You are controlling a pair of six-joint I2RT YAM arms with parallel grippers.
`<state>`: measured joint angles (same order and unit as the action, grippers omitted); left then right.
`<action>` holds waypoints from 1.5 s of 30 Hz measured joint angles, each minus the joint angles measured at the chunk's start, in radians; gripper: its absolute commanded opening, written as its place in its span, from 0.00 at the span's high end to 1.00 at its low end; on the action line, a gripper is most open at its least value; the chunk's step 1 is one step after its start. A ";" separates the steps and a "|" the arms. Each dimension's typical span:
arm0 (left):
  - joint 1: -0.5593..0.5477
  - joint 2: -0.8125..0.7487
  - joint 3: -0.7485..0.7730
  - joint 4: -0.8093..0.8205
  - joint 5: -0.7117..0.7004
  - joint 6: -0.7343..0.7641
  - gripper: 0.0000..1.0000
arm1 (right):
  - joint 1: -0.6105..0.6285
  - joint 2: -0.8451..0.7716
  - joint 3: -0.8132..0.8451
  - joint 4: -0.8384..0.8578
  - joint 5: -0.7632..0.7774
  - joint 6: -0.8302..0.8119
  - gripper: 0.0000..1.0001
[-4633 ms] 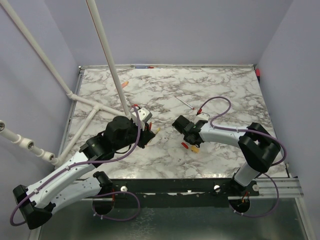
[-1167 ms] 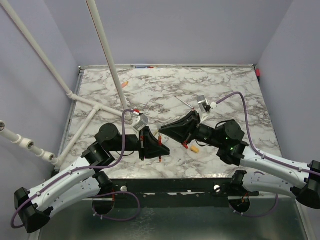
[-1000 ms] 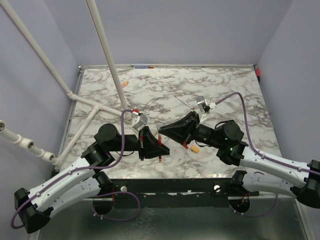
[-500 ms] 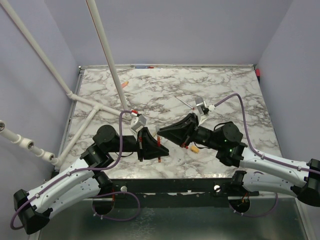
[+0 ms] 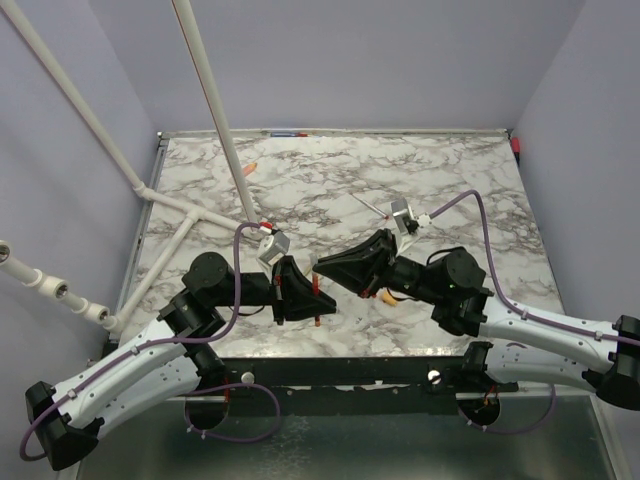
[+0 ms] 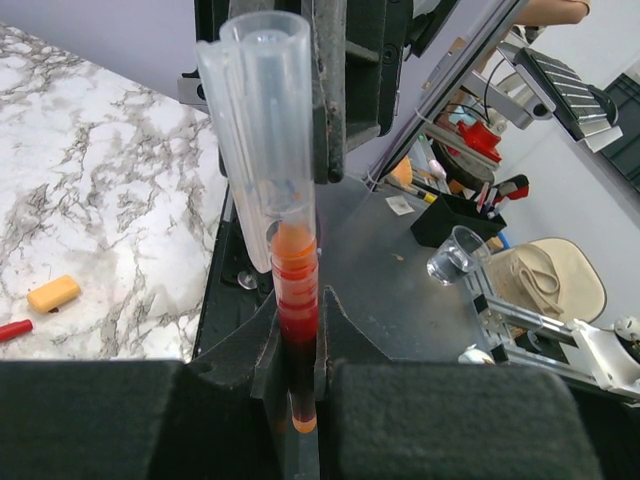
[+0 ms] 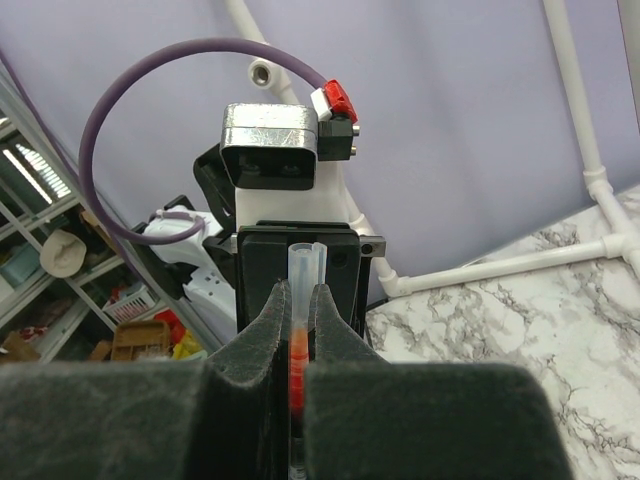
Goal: Insert the pens into the pen caps
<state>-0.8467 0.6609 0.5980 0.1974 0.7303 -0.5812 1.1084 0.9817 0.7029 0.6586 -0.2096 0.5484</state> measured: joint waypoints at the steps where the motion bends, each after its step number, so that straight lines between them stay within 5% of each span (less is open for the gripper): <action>1: 0.000 -0.001 0.000 -0.001 -0.002 0.000 1.00 | 0.003 0.000 -0.002 0.002 0.004 0.000 0.99; 23: 0.000 -0.004 0.000 -0.012 -0.029 0.009 1.00 | 0.044 -0.003 -0.026 0.020 0.073 -0.027 0.98; 37: 0.000 0.003 0.005 -0.072 -0.112 0.099 1.00 | 0.058 -0.017 -0.011 -0.122 0.103 -0.091 0.63; 45: 0.000 -0.010 0.035 -0.113 -0.195 0.159 1.00 | 0.063 -0.072 0.023 -0.277 0.142 -0.140 0.51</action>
<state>-0.8467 0.6506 0.6331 0.0849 0.5350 -0.4217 1.1717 0.9100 0.7261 0.3813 -0.0673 0.4088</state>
